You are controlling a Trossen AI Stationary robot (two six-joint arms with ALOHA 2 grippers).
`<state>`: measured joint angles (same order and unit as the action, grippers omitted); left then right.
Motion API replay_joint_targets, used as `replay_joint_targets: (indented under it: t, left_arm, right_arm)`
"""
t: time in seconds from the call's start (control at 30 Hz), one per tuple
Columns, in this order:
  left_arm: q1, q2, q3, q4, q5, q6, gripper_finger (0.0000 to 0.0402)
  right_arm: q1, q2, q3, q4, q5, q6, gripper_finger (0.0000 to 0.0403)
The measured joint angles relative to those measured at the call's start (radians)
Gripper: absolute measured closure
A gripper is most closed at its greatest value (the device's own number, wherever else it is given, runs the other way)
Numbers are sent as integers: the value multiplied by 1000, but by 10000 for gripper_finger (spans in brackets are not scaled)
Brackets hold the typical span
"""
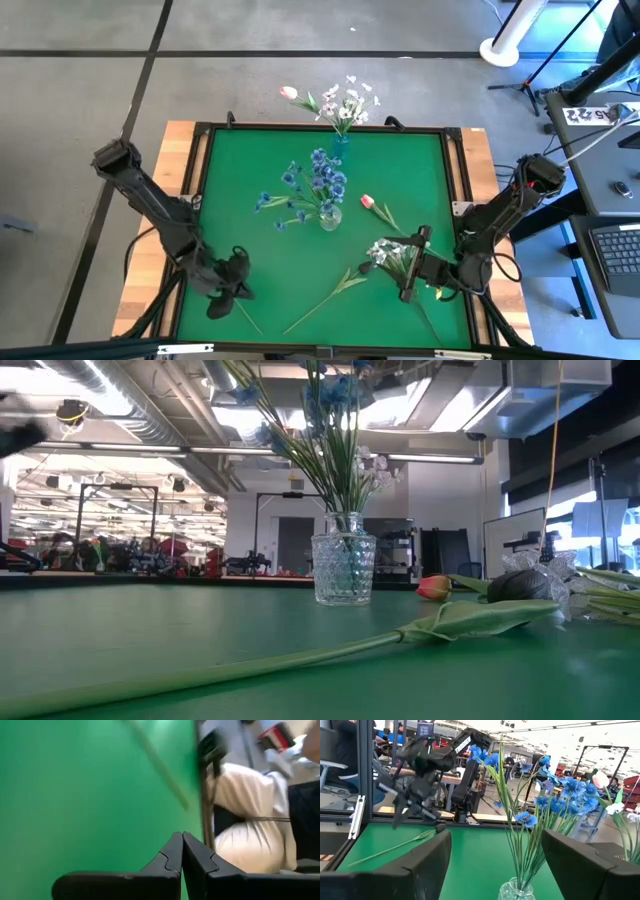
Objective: Sort flowers into vase by color
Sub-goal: Put the left black flowers into the transparent vase
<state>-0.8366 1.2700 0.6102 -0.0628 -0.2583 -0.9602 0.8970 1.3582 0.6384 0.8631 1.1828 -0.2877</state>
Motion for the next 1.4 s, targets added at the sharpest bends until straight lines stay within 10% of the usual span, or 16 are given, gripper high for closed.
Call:
replay_joint_targets:
  t: [0.37, 0.67, 0.93, 1.4]
  left_arm:
    - [-33, 92, 0, -134, 215, -759, 401]
    - [-160, 92, 7, -254, 161, -1132, 401]
    - [-291, 91, 209, -782, 54, -1440, 401]
    - [-87, 137, 268, -874, -57, -1427, 401]
  right_arm:
    - [-1, 0, 0, -1, -5, 29, 96]
    - [-1, 0, 0, -13, -11, 33, 96]
    - [-1, 0, 0, -37, -65, 22, 96]
    - [-1, 1, 0, -204, -51, 63, 96]
